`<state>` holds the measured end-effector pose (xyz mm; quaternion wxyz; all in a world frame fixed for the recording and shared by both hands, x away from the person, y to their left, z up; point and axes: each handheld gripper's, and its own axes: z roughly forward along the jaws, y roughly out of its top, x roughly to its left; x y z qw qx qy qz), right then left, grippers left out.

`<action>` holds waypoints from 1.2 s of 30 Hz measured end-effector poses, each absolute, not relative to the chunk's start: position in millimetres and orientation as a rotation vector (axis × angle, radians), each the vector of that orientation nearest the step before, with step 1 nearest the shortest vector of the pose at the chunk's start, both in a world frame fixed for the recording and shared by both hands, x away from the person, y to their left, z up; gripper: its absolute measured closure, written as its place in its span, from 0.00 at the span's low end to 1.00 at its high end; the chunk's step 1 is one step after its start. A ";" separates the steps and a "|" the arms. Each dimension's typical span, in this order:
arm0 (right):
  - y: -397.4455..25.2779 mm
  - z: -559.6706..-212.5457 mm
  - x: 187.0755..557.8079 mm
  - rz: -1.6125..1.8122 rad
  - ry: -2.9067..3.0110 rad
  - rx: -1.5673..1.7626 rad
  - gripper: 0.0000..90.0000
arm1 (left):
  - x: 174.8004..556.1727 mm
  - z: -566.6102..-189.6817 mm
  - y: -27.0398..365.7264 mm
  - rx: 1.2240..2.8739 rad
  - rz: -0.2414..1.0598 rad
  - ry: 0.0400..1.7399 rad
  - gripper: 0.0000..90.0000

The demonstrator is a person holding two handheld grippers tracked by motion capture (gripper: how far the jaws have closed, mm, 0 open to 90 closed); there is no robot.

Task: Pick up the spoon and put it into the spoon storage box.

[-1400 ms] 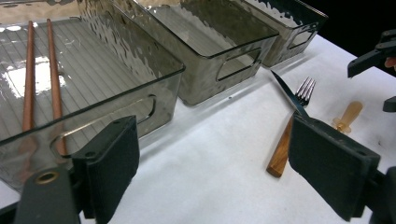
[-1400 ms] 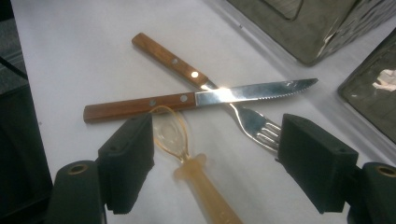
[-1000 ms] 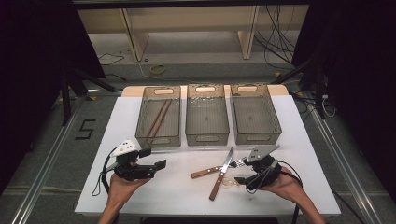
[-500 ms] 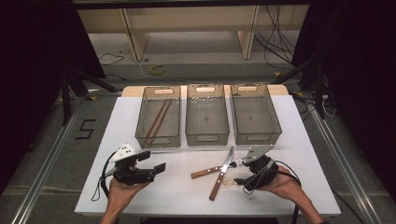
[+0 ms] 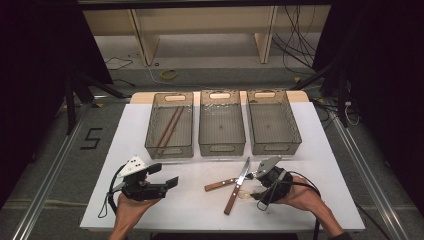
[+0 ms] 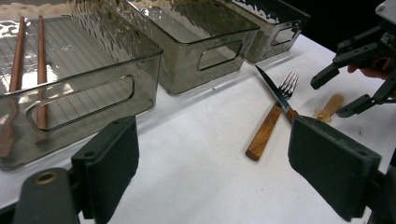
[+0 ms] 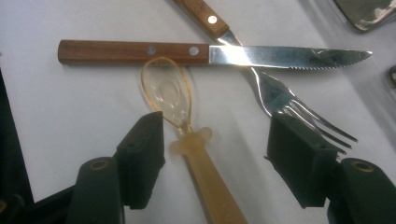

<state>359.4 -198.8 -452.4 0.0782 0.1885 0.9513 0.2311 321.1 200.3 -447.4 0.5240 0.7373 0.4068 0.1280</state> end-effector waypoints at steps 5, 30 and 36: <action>-194.5 -449.2 360.6 0.642 2.874 0.528 0.50 | 319.2 -449.7 200.3 1.774 0.307 0.973 0.18; -192.6 -461.7 356.9 0.458 2.989 0.420 0.77 | 318.0 -454.0 198.8 1.800 0.308 0.953 0.18; -198.0 -461.4 353.5 0.472 2.985 0.390 0.86 | 319.9 -457.2 199.0 1.807 0.302 0.960 0.18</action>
